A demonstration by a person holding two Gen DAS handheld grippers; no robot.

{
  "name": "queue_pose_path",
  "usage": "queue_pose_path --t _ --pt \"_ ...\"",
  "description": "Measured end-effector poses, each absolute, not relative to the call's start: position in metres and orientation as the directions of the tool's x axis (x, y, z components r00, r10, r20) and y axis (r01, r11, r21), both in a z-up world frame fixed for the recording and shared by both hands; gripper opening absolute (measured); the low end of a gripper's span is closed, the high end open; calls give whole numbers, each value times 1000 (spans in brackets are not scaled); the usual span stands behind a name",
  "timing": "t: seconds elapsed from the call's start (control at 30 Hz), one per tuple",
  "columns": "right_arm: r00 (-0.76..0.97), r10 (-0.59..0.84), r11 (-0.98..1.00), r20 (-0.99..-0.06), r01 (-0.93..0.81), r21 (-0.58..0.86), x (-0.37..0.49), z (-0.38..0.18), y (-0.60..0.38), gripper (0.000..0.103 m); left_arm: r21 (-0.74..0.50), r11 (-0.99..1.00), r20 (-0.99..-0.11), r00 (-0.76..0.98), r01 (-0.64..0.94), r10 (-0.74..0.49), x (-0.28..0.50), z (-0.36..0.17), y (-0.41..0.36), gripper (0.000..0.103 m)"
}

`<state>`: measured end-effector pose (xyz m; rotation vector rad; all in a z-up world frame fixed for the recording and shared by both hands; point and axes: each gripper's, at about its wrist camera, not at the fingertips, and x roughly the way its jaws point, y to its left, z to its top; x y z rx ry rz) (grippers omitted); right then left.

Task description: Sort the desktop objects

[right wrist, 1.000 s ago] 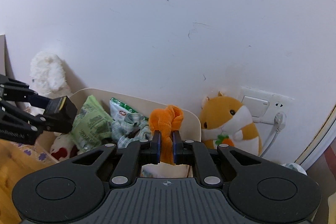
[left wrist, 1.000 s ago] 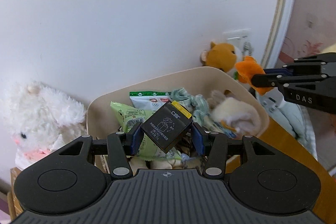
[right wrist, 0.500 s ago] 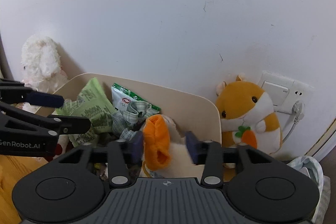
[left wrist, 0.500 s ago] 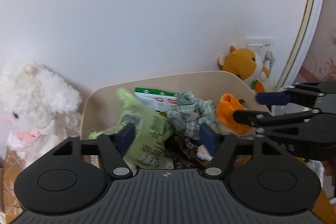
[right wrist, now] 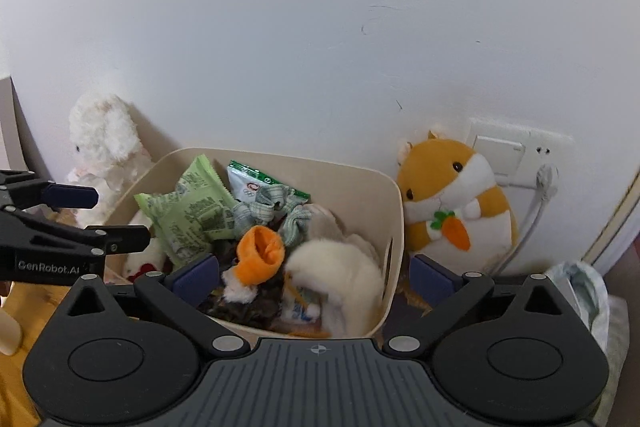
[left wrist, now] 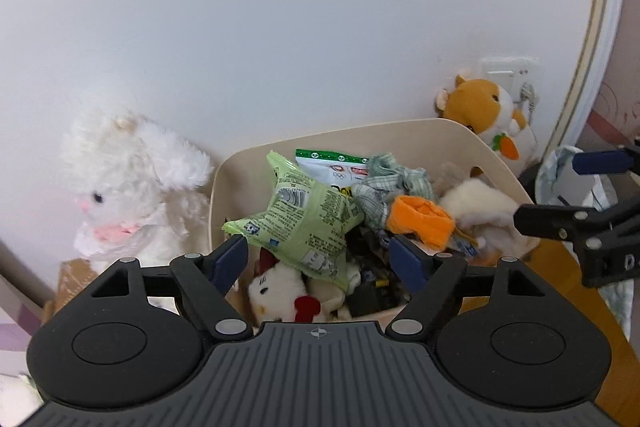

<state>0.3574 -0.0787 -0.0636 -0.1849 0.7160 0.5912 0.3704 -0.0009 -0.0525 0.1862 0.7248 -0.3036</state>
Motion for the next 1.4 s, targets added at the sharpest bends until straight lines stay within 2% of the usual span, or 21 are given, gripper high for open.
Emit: queue_pose_path --t 0.13,0.23,0.43,0.97,1.4 --pt "590 417 825 -692 -565 15 344 -56 -83 103 70 932 -671 708 355 -219 345 -36 -2 79" --pt "612 416 831 -672 -556 8 330 -46 -94 103 71 927 -652 720 369 -237 322 -21 -2 79" --pt "595 403 847 -696 -530 37 302 -32 -117 103 88 914 -635 729 397 -255 279 6 -6 79" --pt "576 455 830 -679 -550 90 199 10 -186 103 105 939 -633 751 327 -190 147 57 -21 79" --pt "578 508 799 -638 -592 100 108 46 -223 103 73 960 -650 743 269 -158 46 84 -7 79"
